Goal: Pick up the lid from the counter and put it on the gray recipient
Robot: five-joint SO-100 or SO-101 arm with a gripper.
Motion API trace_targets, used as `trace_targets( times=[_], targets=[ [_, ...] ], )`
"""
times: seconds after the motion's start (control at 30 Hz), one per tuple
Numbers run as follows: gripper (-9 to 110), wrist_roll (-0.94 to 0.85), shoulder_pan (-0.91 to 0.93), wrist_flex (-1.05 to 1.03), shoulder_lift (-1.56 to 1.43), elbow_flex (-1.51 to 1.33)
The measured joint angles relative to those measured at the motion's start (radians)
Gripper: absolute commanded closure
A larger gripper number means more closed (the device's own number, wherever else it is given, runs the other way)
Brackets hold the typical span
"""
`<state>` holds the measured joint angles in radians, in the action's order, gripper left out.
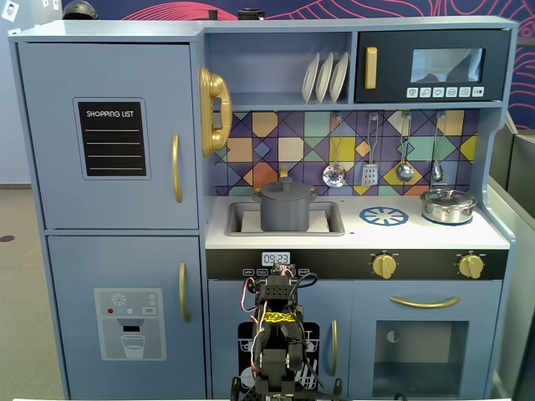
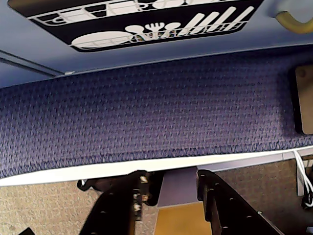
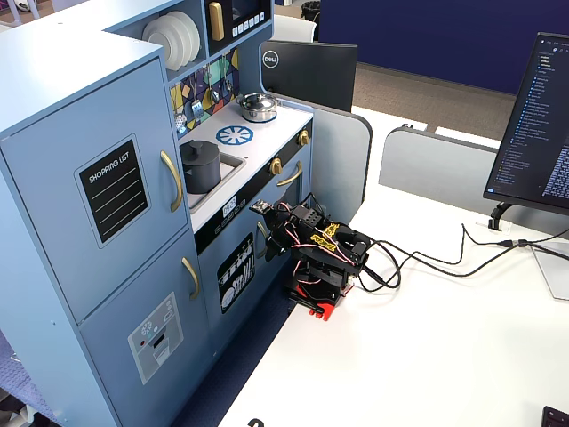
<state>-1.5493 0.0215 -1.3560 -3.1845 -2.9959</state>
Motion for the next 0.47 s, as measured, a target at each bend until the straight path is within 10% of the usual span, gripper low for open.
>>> trace_targets(
  times=[0.47],
  targets=[
    [95,0.000,0.000,0.000,0.000,0.000]
  ],
)
